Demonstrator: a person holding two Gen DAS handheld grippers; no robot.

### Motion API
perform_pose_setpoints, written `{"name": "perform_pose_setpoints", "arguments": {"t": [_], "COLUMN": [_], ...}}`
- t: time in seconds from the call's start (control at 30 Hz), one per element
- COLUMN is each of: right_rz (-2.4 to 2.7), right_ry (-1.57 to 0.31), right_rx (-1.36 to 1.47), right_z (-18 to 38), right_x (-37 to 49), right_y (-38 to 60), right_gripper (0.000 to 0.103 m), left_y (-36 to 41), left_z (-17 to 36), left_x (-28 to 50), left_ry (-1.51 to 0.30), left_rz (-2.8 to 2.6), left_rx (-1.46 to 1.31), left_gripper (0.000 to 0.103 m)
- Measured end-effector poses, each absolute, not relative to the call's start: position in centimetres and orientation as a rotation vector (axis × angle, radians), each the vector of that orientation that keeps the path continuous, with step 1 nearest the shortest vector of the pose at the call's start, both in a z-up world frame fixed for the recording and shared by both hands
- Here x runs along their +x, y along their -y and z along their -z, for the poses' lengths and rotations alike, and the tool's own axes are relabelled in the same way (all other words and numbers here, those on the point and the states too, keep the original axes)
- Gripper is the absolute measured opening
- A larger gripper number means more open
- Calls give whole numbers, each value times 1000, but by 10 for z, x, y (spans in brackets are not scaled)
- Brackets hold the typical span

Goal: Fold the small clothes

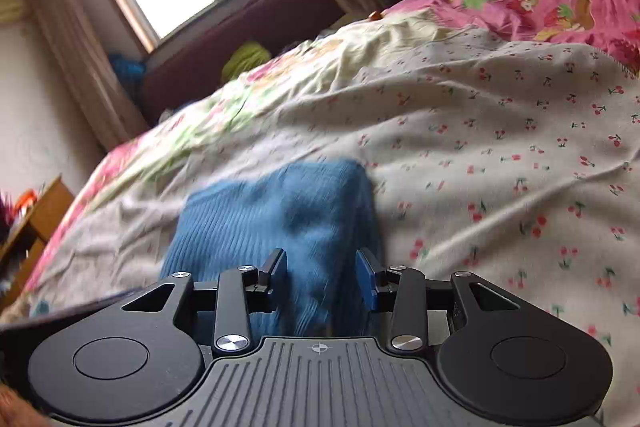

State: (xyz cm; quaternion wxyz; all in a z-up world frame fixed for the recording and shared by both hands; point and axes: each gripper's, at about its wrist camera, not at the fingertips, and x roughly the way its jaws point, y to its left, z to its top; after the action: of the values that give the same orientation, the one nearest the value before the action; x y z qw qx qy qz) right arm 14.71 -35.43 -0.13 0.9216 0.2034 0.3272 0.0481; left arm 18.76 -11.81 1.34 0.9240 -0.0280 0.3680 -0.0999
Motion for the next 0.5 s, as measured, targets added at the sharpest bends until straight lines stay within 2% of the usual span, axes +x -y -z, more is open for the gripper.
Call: {"name": "perform_pose_setpoints", "arguments": {"t": [0.07,0.13,0.5], "right_rz": [-85,-69,2], "right_ry": [-765,-780,-735], "right_rx": [336,319,303], "right_z": [7,7,-18], "right_x": [135,130,49], "right_y": [337,333,319], "right_gripper": [38,38,38], "left_y": [114,113,110], "left_z": [-13,-12,-21], "left_x": [178,167,98], "left_ry": [-787,-813,-804], "left_rz": [191,186,197], "left_rx": [-78,-81,-49], "left_gripper": [78,78,80]}}
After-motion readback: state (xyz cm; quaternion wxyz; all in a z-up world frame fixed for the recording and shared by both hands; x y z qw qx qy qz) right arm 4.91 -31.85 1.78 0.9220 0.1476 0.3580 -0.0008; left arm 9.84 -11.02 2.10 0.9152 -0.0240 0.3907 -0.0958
